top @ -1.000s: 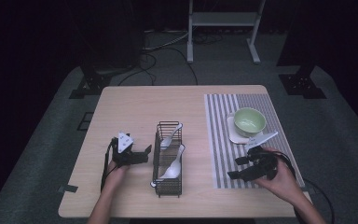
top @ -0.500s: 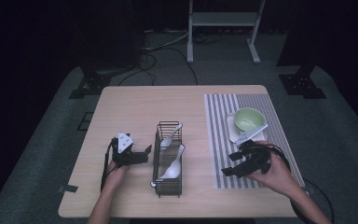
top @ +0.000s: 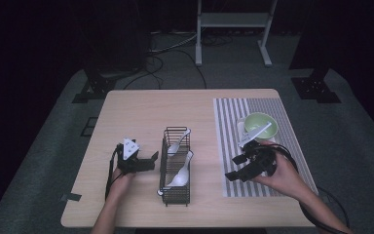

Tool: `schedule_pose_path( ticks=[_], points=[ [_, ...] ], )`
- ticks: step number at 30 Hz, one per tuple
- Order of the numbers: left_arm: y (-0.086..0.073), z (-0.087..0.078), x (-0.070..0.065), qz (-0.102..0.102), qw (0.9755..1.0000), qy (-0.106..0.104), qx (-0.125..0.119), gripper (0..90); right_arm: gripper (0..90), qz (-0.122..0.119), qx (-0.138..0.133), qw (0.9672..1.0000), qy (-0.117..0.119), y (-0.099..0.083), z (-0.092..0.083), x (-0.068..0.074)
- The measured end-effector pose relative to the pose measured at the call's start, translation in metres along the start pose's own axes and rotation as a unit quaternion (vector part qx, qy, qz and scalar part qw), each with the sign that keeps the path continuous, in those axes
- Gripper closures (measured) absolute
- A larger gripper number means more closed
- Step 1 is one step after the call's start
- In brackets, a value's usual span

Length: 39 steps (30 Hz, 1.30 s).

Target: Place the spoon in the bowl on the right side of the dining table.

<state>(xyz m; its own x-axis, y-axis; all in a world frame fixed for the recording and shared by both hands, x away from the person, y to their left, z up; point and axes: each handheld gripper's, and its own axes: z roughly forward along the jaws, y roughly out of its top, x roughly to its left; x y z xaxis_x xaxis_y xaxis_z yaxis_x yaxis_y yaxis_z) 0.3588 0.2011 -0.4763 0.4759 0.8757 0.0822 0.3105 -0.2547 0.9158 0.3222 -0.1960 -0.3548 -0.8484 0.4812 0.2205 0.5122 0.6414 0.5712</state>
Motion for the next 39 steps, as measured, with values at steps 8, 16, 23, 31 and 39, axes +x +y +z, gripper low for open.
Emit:
schedule_pose_path(
  ticks=[8, 16, 23, 31, 39],
  points=[
    [0.0, 0.0, 0.0, 0.0, 1.0, 0.0, 0.0, 0.0, 27.9, -0.01, 0.015, 0.9998, 0.004, 0.012, 0.006, 0.007],
    [0.0, 0.0, 0.0, -0.001, 1.0, 0.0, 0.0, 0.0, 27.9, -0.021, 0.02, 0.9996, 0.005, 0.023, 0.006, 0.012],
    [0.0, 0.0, 0.0, 0.001, 1.0, -0.001, -0.001, 0.0, 27.9, -0.029, 0.022, 0.9993, 0.007, 0.034, 0.006, 0.018],
    [0.0, 0.0, 0.0, 0.0, 1.0, -0.001, -0.001, 0.0, 27.9, -0.04, 0.023, 0.9988, 0.014, 0.045, 0.007, 0.023],
    [0.0, 0.0, 0.0, 0.001, 1.0, -0.002, -0.001, 0.0, 28.0, -0.05, 0.024, 0.9983, 0.016, 0.054, 0.008, 0.028]
  ],
)
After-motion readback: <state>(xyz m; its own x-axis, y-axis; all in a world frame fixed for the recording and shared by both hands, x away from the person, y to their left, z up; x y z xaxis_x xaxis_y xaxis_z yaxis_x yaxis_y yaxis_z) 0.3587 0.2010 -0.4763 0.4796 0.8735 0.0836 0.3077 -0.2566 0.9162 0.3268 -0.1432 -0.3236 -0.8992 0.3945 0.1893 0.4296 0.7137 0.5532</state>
